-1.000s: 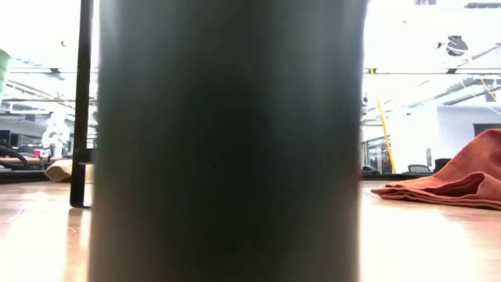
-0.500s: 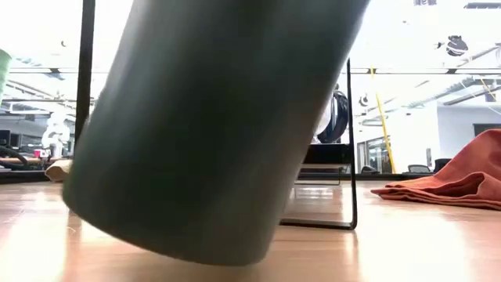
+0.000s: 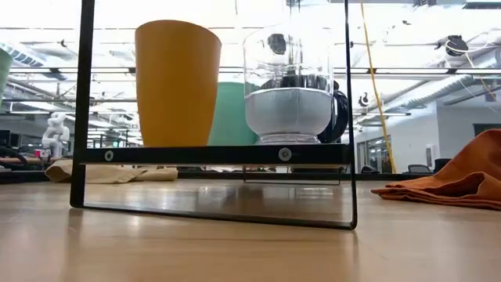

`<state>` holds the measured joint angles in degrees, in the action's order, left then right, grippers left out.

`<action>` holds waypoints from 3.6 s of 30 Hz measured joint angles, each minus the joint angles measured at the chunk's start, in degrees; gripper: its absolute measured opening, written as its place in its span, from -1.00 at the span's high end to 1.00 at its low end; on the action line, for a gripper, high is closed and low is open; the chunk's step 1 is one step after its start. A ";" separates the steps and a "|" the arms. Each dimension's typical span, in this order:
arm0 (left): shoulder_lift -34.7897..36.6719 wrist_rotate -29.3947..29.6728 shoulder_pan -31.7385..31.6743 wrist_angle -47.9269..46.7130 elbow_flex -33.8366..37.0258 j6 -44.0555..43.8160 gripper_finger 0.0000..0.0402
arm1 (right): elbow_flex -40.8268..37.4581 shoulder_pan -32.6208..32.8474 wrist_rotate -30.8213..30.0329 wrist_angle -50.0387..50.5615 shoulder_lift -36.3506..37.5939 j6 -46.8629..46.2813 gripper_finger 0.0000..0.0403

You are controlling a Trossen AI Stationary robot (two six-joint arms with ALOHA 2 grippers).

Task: Stack small to large cups/mugs on shelf
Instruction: Put the black cup on the shelf

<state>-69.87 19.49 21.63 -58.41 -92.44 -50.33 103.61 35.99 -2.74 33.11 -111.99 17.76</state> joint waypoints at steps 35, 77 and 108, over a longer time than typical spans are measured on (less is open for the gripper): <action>0.00 -7.28 -0.38 13.71 0.00 3.11 0.56 | 0.00 -19.30 5.94 -3.27 22.74 -14.12 1.00; -11.35 -16.68 -0.67 26.03 0.02 -10.21 -0.58 | -0.07 -29.39 41.61 1.11 24.03 -16.45 1.00; -15.39 -21.13 2.22 34.92 -0.02 -14.71 -0.68 | -11.76 -32.57 57.03 -29.32 24.03 -34.91 1.00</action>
<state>-85.26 -1.64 23.85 -23.49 -92.47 -65.04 91.85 3.42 54.29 3.79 -87.96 -17.15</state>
